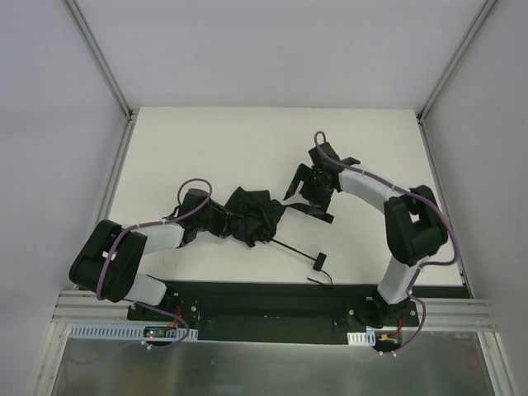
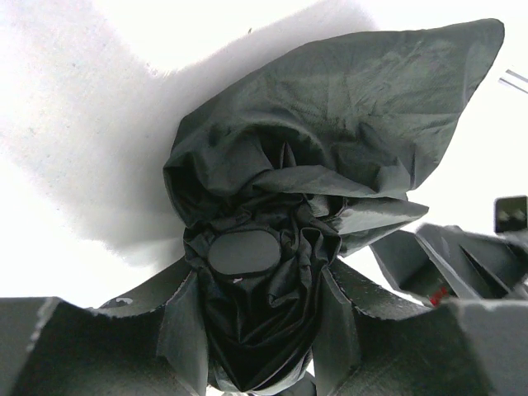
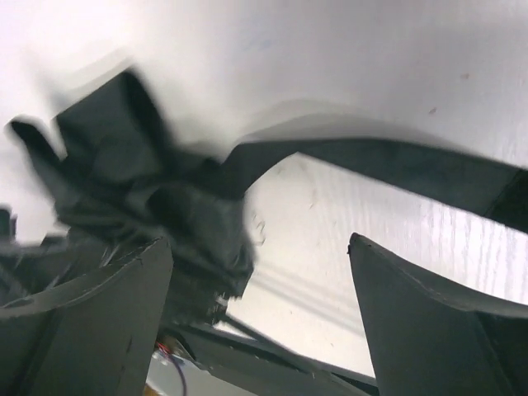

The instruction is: Put away the umbrella

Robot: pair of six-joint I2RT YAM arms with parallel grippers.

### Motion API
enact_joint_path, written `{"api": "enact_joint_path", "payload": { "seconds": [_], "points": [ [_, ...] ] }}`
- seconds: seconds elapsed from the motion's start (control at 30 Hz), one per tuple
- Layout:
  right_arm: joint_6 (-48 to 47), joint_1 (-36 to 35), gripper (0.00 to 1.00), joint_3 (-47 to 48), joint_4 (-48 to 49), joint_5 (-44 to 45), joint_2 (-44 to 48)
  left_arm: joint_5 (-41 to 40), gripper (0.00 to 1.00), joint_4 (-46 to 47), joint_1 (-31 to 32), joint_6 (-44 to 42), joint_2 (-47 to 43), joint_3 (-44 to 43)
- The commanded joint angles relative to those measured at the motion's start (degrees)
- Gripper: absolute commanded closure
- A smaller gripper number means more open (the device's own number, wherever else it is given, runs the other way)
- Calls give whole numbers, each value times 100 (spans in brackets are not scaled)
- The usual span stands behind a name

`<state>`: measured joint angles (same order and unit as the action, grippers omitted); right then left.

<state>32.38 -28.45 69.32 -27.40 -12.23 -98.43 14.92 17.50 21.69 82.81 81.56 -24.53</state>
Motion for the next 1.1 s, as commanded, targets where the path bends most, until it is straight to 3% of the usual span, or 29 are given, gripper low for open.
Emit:
{"api": "enact_joint_path", "payload": {
  "seconds": [0.0, 0.1, 0.23, 0.27, 0.4, 0.47, 0.6, 0.83, 1.07],
  "points": [
    [1216, -21, 14, 318, 50, -69, -781, -262, 100, -730, -34, 43, -26, 204],
    [1708, -12, 19, 363, 356, 27, -1107, -209, 100, -713, -42, 69, -17, 186],
    [1886, -20, 36, 442, 927, 264, -1441, -138, 100, -669, -42, 69, -26, 221],
    [1834, -21, 45, 486, 1112, 352, -1538, -112, 100, -669, -42, 87, -43, 230],
    [1342, 137, 100, 1029, 2035, -22, -2257, -121, 100, -677, -42, 131, -201, 388],
    [765, 225, 100, 1443, 2333, -340, -2435, -77, 100, -747, -51, 139, -246, 432],
    [120, 392, 100, 1409, 4221, -1016, -2233, 55, 100, -853, -51, 262, -281, 555],
    [1251, 516, 100, 2006, 6639, -2441, -2891, 29, 100, -906, -51, 306, -369, 581],
    [1069, 366, 100, 2621, 6510, -2477, -3129, 82, 100, -950, -42, 394, -378, 502]
  ]
}}
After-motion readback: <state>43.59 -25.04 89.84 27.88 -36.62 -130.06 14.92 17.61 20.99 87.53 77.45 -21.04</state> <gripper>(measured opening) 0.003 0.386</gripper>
